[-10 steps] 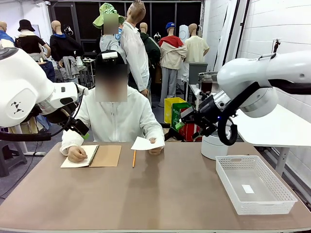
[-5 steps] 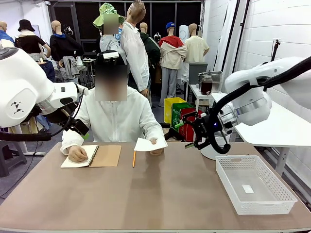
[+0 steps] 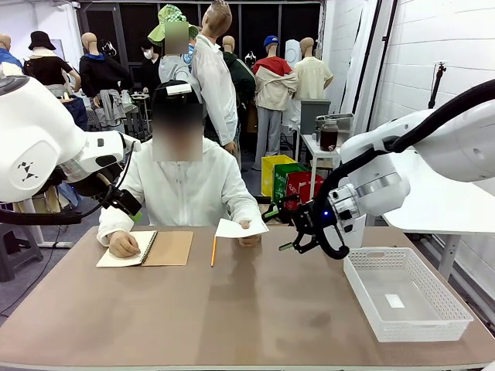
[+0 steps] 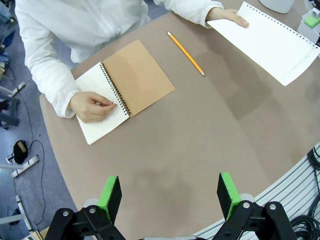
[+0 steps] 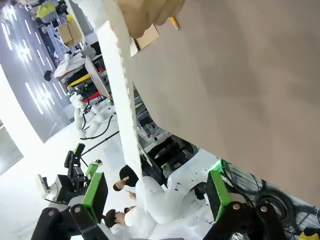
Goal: Sort the paper based on its condition.
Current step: If a person hands you a paper, place it in the Organizing basket , and if it's crumpled, put it in the Trash can.
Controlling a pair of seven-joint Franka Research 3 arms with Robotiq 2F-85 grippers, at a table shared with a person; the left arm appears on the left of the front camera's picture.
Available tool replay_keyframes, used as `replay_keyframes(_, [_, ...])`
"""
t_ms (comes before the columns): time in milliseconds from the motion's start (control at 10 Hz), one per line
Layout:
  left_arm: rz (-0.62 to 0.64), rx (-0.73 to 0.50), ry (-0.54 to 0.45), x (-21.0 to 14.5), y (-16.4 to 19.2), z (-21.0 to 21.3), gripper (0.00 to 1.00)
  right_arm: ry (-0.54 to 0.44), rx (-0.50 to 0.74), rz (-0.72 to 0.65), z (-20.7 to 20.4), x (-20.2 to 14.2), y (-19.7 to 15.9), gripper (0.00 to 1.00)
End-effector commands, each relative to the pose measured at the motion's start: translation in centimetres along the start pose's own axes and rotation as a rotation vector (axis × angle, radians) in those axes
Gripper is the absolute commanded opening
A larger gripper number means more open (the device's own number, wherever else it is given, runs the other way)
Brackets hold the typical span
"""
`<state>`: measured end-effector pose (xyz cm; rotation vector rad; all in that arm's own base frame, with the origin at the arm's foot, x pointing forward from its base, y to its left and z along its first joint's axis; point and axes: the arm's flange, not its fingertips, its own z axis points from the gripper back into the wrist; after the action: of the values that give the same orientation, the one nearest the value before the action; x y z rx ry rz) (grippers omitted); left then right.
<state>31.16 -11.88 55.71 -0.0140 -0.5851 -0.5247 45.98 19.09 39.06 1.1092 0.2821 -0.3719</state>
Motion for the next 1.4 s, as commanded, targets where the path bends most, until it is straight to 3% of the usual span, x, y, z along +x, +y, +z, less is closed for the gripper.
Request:
replay_keyframes(0, [0.004,-0.005,-0.006,0.0,0.1,0.0,1.00,-0.011,0.017,-0.012,-1.1,1.3,0.5,1.00])
replay_keyframes(100, [0.004,-0.005,-0.006,0.0,0.1,0.0,1.00,-0.058,-0.021,0.023,-0.6,1.0,0.5,1.00])
replay_keyframes(200, [0.004,-0.005,-0.006,0.0,0.1,0.0,1.00,0.005,-0.005,-0.004,-0.6,0.4,0.0,1.00])
replay_keyframes(400, [0.004,-0.005,-0.006,0.0,0.1,0.0,1.00,-0.013,-0.011,0.001,-0.7,0.8,0.1,1.00])
replay_keyframes(800, [0.004,-0.005,-0.006,0.0,0.1,0.0,1.00,0.004,0.105,-0.043,-0.5,2.9,0.7,1.00])
replay_keyframes(900, [0.004,-0.005,-0.006,0.0,0.1,0.0,1.00,-0.014,0.140,-0.050,-0.2,3.2,0.9,0.81])
replay_keyframes(1100, [0.004,-0.005,-0.006,0.0,0.1,0.0,1.00,0.012,0.152,-0.058,-0.2,3.7,1.2,0.81])
replay_keyframes(1200, [0.004,-0.005,-0.006,0.0,0.1,0.0,1.00,0.011,0.154,-0.057,-0.3,3.8,1.3,0.61])
replay_keyframes(1300, [0.004,-0.005,-0.006,0.0,0.1,0.0,1.00,0.019,0.147,-0.065,-0.5,4.0,1.4,0.61])
